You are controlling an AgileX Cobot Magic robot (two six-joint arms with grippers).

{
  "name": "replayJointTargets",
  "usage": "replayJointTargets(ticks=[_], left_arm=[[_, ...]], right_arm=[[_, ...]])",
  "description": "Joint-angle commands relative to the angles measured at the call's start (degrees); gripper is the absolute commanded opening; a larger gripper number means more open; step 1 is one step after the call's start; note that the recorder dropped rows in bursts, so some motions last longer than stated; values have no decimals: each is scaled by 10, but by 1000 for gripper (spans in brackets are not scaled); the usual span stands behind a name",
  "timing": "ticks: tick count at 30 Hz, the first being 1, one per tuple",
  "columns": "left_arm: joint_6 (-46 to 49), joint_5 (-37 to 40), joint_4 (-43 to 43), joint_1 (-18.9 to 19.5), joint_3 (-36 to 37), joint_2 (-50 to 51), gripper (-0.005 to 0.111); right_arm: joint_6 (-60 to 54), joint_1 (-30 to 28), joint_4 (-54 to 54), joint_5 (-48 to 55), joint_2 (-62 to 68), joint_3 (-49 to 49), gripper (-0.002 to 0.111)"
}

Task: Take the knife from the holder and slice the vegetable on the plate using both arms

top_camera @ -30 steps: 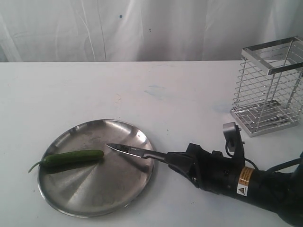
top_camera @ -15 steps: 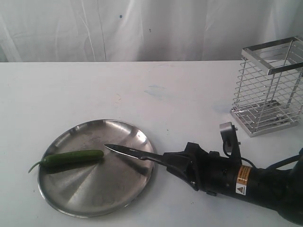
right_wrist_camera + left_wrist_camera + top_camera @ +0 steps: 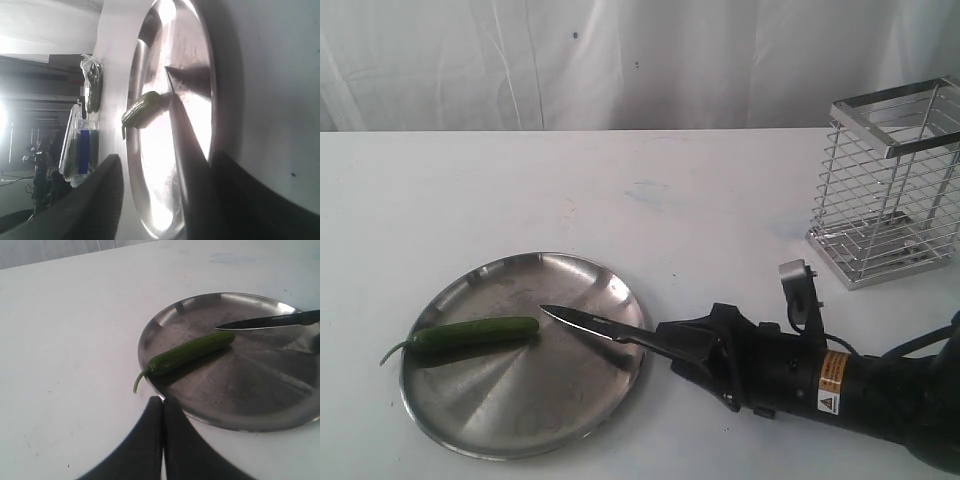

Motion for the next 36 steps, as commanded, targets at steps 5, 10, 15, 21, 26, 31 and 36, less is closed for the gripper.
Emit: replayJointTargets(ticks=[5, 10, 15, 21, 26, 31, 36], left_arm=[[0, -3, -5, 2, 4, -2, 0], [0, -3, -5, 2, 4, -2, 0], [0, -3, -5, 2, 4, -2, 0], [0, -3, -5, 2, 4, -2, 0], [0, -3, -5, 2, 4, -2, 0], [0, -3, -5, 2, 4, -2, 0], [0, -3, -5, 2, 4, -2, 0]], right_arm=[[9, 0, -48, 79, -4, 3, 53], [9, 0, -53, 101, -36, -4, 54], [10, 0, -66, 211, -79, -24, 54], [33, 0, -145, 329, -106, -49, 54], [69, 0, -206, 316, -111, -76, 54], [118, 0, -283, 316, -111, -118, 54], [121, 0, -364, 345, -111, -153, 54]])
